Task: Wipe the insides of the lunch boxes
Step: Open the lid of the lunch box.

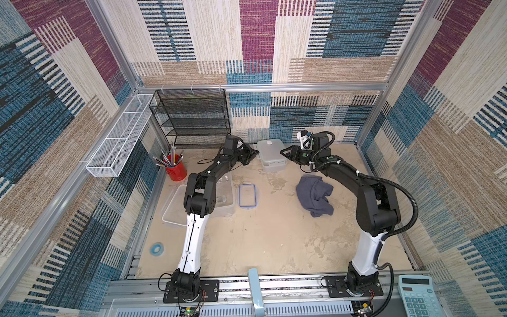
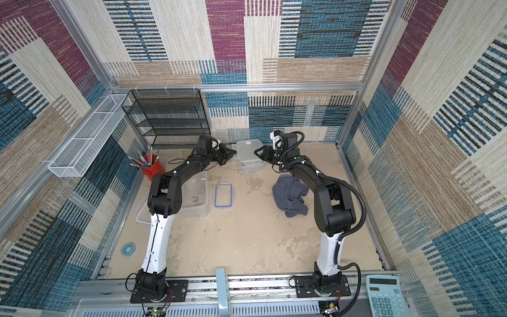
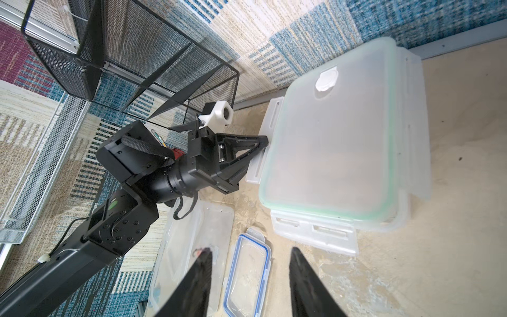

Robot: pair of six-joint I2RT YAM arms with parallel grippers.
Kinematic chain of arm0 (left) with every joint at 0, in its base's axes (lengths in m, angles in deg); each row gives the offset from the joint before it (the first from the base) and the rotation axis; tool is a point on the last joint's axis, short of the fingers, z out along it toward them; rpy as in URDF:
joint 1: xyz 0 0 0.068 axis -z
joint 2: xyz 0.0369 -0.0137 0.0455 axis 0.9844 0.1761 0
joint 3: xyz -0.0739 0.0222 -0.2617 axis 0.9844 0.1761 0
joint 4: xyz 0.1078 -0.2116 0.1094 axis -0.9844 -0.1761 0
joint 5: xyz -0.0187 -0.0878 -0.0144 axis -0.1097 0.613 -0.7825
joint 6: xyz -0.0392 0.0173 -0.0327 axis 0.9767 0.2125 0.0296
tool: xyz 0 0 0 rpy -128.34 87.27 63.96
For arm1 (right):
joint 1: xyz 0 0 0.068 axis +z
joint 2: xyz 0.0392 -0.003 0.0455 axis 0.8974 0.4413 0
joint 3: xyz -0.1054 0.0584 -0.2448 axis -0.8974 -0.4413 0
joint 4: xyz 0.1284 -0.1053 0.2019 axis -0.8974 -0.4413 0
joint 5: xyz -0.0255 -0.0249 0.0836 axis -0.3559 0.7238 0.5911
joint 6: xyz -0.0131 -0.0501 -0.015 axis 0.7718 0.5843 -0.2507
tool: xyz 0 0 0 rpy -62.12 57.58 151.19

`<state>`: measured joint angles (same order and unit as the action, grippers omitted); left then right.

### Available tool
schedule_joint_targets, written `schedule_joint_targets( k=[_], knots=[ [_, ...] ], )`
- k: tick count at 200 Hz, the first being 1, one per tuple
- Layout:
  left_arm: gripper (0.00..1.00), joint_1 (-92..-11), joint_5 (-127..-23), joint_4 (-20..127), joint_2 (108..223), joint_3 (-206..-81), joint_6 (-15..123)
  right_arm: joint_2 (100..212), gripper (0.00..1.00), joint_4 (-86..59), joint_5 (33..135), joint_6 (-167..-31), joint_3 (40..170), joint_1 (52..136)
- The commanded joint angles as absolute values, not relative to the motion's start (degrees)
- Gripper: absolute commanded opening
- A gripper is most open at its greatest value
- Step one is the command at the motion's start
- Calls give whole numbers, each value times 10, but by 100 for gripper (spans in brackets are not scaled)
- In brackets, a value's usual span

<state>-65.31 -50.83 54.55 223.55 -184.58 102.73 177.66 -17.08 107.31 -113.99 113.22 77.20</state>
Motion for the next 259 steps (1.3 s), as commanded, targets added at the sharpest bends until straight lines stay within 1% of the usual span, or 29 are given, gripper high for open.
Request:
schedule_joint_targets(
  k=[1,28,85,102,107,201,218,235,248,259],
  knots=[
    [0,-651,-490,588,2217,-1833,1060,1765,48,-150,1071,-1141,1130,771],
    [0,-647,-477,655,2207,-1814,1099,1755,48,-147,1071,-1141,1127,770],
    [0,-627,-457,821,2213,-1816,1201,1723,48,-138,1067,-1144,1111,765],
    [0,-620,-455,849,2211,-1821,1223,1710,48,-136,1064,-1145,1105,763],
    [0,-617,-455,878,2210,-1823,1228,1706,48,-135,1063,-1145,1103,763],
    [0,-562,-422,1003,2179,-1832,1321,1609,50,-127,1040,-1144,1047,753],
    [0,-550,-397,996,2158,-1821,1317,1580,51,-132,1031,-1140,1033,750],
    [0,-537,-373,943,2123,-1797,1272,1542,52,-140,1018,-1135,1012,747],
    [0,-528,-366,864,2087,-1777,1198,1509,53,-145,1004,-1129,996,745],
    [0,-521,-381,730,2056,-1771,1102,1480,54,-151,990,-1124,983,743]
  ],
)
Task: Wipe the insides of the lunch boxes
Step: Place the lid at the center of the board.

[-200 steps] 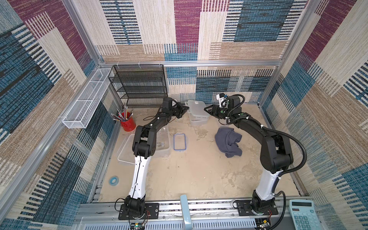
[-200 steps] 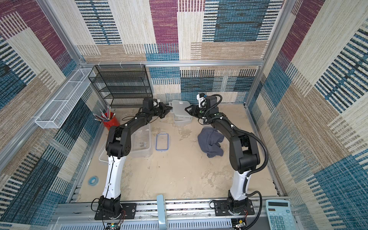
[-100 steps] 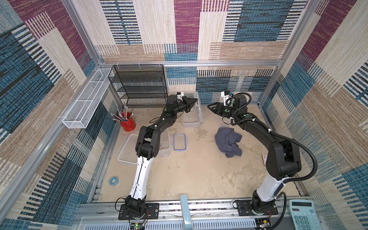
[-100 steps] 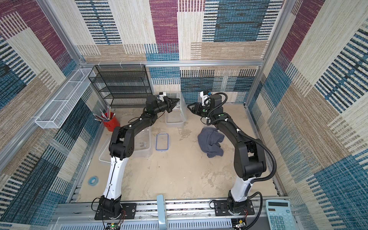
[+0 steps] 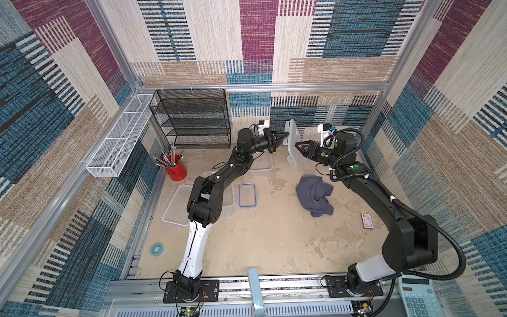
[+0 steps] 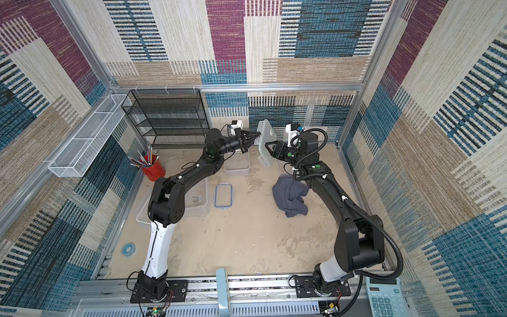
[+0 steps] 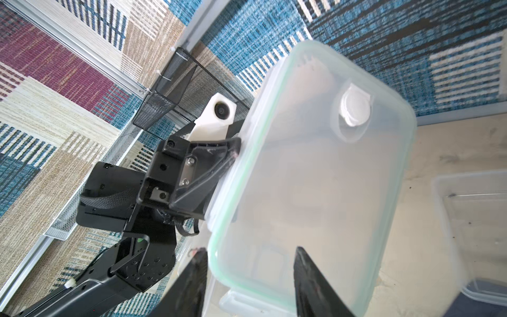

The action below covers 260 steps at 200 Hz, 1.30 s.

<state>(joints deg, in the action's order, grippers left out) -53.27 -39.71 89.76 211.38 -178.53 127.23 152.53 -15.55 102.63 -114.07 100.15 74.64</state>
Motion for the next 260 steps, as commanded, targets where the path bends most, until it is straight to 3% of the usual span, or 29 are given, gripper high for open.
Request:
schedule_joint_targets(
  k=[1,31,76,116,215,260],
  knots=[
    [0,-521,-383,714,2054,-1771,1093,1477,54,-152,988,-1124,982,743],
    [0,-502,-508,384,2027,-1843,879,1407,54,-169,957,-1109,953,741],
    [0,-488,-602,213,2162,-2047,815,1334,52,-189,930,-1101,914,739],
    [0,-475,-666,181,2308,-2241,814,1280,52,-208,894,-1080,901,739],
    [0,-433,-784,336,2344,-2179,830,1240,51,-220,875,-1060,904,738],
    [0,-427,-757,406,2394,-2190,901,1228,52,-226,867,-1059,897,738]
  ],
)
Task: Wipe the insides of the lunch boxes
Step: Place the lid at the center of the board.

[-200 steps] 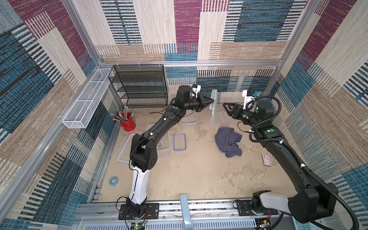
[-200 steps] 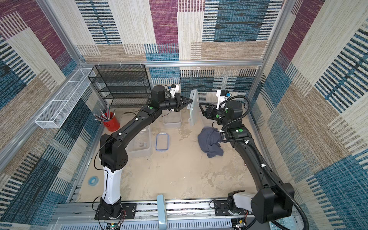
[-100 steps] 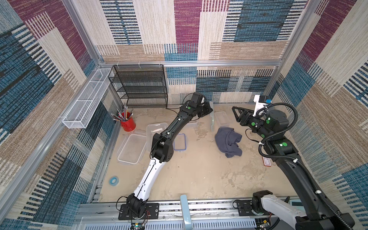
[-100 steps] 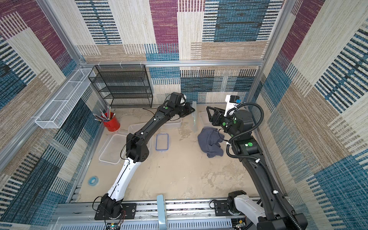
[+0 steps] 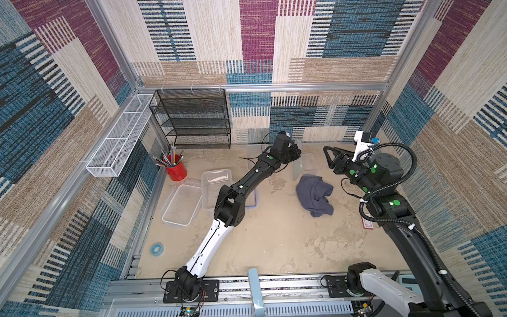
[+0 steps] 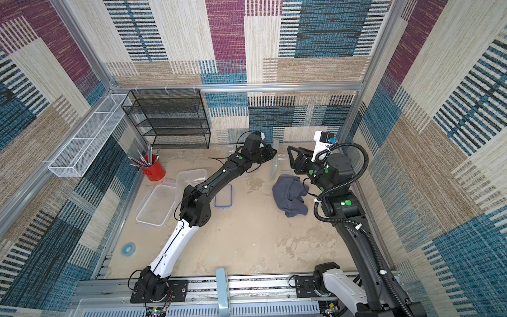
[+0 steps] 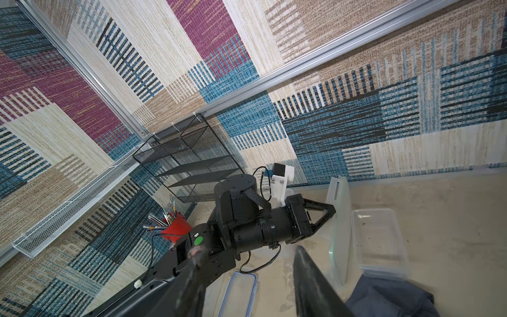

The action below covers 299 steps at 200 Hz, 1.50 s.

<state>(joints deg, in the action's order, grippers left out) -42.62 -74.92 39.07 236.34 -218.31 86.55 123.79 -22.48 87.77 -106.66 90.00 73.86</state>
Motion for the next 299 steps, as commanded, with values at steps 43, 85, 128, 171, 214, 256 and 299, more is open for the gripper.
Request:
schedule_joint_targets(
  k=[43,85,128,171,214,256,299],
  knots=[
    [0,-418,-744,514,2442,-2190,979,1203,53,-236,844,-1059,882,738],
    [0,-414,-758,534,2443,-2182,985,1198,53,-235,839,-1061,877,738],
    [0,-418,-796,531,2429,-2142,978,1201,53,-230,842,-1065,876,738],
    [0,-429,-811,519,2422,-2126,970,1199,53,-230,838,-1064,876,738],
    [0,-440,-807,526,2417,-2103,976,1202,53,-226,841,-1065,875,738],
    [0,-427,-790,530,2442,-2116,999,1201,53,-220,845,-1068,869,738],
    [3,-398,-805,524,2466,-2136,1022,1195,54,-220,842,-1069,868,738]
  ],
)
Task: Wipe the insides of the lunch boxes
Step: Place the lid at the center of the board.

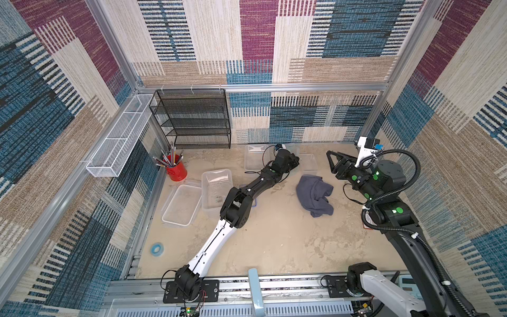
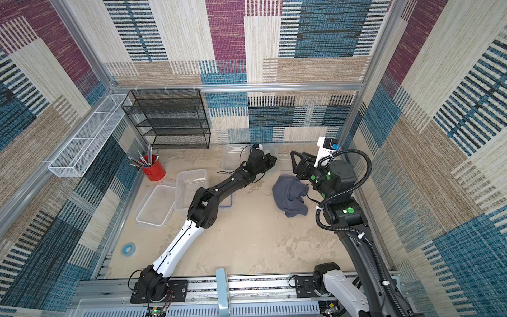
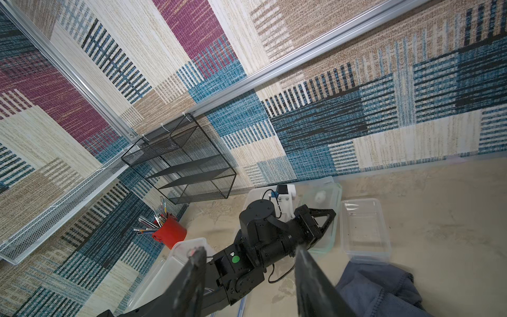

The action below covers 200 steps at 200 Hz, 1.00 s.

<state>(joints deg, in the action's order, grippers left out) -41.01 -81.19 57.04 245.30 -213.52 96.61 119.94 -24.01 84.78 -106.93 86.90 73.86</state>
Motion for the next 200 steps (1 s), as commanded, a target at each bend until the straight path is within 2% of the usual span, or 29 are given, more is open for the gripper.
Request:
schedule_joint_targets(
  k=[1,35,69,98,127,200],
  knots=[
    [3,-398,-806,524,2466,-2136,1023,1195,54,-221,842,-1070,868,738],
    [10,-389,-809,544,2470,-2138,1053,1189,54,-223,838,-1068,865,738],
    [42,-382,-811,547,2476,-2151,1058,1188,55,-220,839,-1069,860,738],
    [55,-383,-806,549,2476,-2152,1062,1182,55,-223,838,-1068,859,738],
    [60,-383,-797,573,2465,-2152,1078,1178,55,-223,837,-1069,858,738],
    [63,-391,-774,620,2366,-2104,1070,1181,55,-220,851,-1079,857,738]
  ],
)
